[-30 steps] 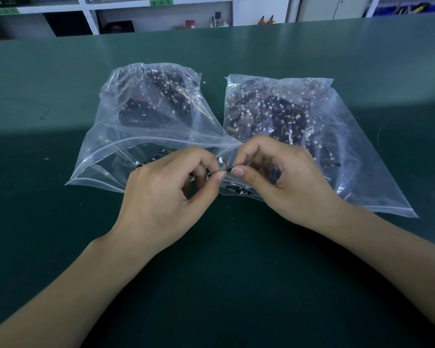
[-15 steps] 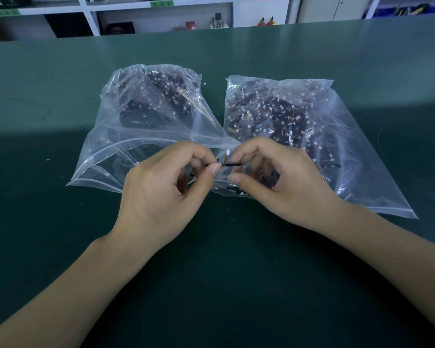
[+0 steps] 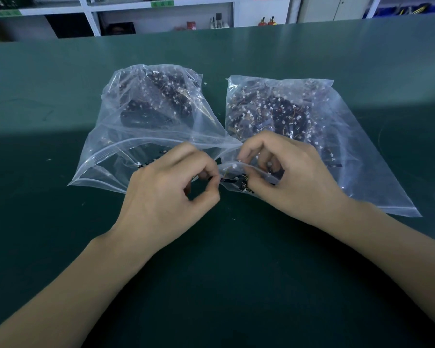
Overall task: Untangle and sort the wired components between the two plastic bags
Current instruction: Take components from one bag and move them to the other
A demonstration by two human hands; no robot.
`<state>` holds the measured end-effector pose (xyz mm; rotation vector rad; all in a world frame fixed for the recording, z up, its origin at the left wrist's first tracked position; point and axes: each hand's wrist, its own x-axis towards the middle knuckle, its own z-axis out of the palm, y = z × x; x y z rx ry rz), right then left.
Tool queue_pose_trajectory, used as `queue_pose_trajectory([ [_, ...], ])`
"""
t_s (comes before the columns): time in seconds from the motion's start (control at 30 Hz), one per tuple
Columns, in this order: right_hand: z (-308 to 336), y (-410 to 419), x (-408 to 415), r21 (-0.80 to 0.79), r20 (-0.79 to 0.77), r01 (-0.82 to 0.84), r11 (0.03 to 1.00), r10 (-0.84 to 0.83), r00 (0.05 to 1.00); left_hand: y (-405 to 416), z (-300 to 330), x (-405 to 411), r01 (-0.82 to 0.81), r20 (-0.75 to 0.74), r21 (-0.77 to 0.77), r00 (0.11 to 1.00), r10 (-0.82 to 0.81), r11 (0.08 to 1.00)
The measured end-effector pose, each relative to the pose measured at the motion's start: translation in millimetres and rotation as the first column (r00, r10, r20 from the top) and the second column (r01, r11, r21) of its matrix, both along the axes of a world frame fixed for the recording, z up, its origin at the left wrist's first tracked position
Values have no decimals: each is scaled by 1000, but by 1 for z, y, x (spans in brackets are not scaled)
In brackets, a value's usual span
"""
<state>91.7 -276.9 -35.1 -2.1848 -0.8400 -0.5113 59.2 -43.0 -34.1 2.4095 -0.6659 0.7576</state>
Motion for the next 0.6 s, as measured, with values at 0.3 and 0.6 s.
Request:
queue_pose_trajectory([
  [0.3,2,2,-2,10,62,-34,999,33,998,-11,-3,6,-90,114,175,991,71,980],
  [0.6,2,3,-4,-1,50,-44,999,44,998,-14,-3,-1,8,25,214,1000,-14,977],
])
